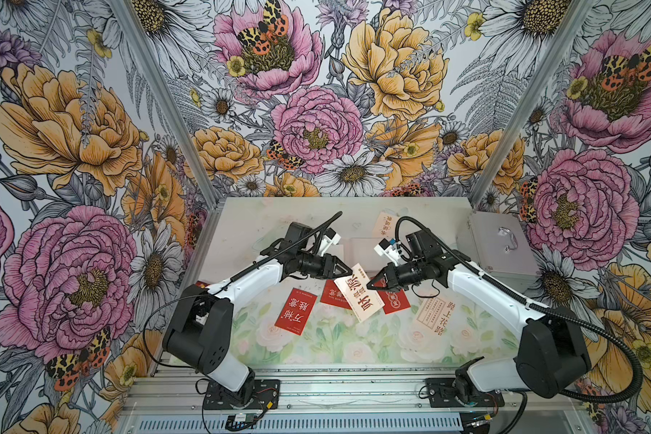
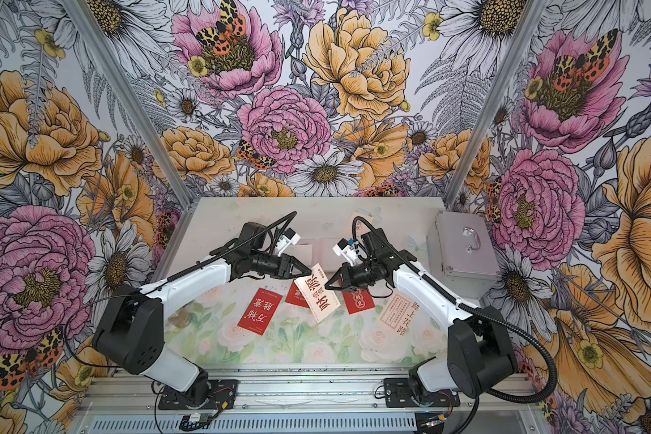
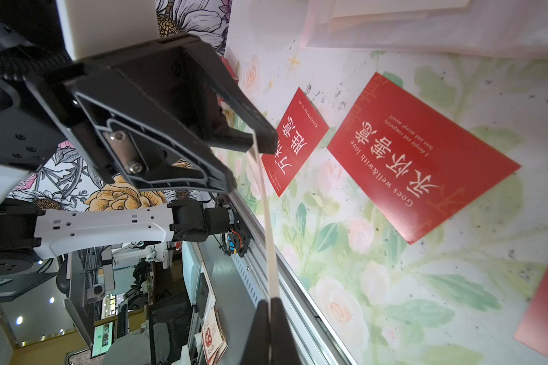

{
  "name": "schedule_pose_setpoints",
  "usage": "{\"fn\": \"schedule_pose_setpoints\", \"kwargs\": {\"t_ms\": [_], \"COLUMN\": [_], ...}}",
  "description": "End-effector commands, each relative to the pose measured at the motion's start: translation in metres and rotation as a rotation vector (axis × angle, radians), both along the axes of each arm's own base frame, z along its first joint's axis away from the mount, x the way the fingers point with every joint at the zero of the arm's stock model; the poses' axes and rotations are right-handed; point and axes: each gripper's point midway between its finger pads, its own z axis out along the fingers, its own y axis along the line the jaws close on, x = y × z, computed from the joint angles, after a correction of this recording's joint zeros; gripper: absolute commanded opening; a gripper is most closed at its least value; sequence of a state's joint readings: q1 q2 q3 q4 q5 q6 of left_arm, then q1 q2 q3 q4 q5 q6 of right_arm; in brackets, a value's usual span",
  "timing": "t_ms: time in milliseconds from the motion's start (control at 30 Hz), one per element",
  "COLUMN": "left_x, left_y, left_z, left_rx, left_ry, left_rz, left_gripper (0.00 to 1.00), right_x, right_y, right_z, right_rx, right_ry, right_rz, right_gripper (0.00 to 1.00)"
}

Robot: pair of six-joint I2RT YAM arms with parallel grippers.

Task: Place the photos into the photo albums
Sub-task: Pick up the photo at the center of the board.

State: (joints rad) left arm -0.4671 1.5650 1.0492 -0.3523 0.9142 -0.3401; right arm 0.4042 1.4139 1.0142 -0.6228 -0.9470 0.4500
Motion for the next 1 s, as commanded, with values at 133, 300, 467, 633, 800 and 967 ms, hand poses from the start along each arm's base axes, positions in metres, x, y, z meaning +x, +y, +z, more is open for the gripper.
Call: {"fn": "schedule_pose_setpoints", "kwargs": {"t_ms": [133,300,467,633,800,967], "left_x": [-0.008,-0.005,0.000,0.009,0.035,0.087], "left_y": [-0.008,-0.003,0.002,0.010,0.030,0.085], "left_z": [0.013,0.015,0.019,0.029,0.049,0.079], "left_rx": [-0.046,-0.046,-0.045,-0.036,-0.079,-0.274], "left_ry": [-0.009,-0.021,-0.034,-0.072,-0.125,-0.140], "left_rz": [-0.055,-0.039,-0.016,0.035,0.164,0.486], "left_gripper": [0.32,0.12,0.05,0.00,0.00,0.00], "right_x": [0.018,0.020,0.023,0.032,0.052,0.083], "right_y": [0.005,0.004,0.004,0.001,-0.010,-0.014], "right_z": [0.014,0.014,0.016,0.016,0.021,0.031], "right_rx": [0.020,0.015,0.013,-0.005,-0.073,-0.056], "right_ry": [-0.074,-0.075,-0.085,-0.103,-0.172,-0.230], "right_rz": [0.001,-0.003,-0.012,-0.036,-0.125,-0.287], "right_gripper": [0.00,0.00,0.00,0.05,0.14,0.21]}}
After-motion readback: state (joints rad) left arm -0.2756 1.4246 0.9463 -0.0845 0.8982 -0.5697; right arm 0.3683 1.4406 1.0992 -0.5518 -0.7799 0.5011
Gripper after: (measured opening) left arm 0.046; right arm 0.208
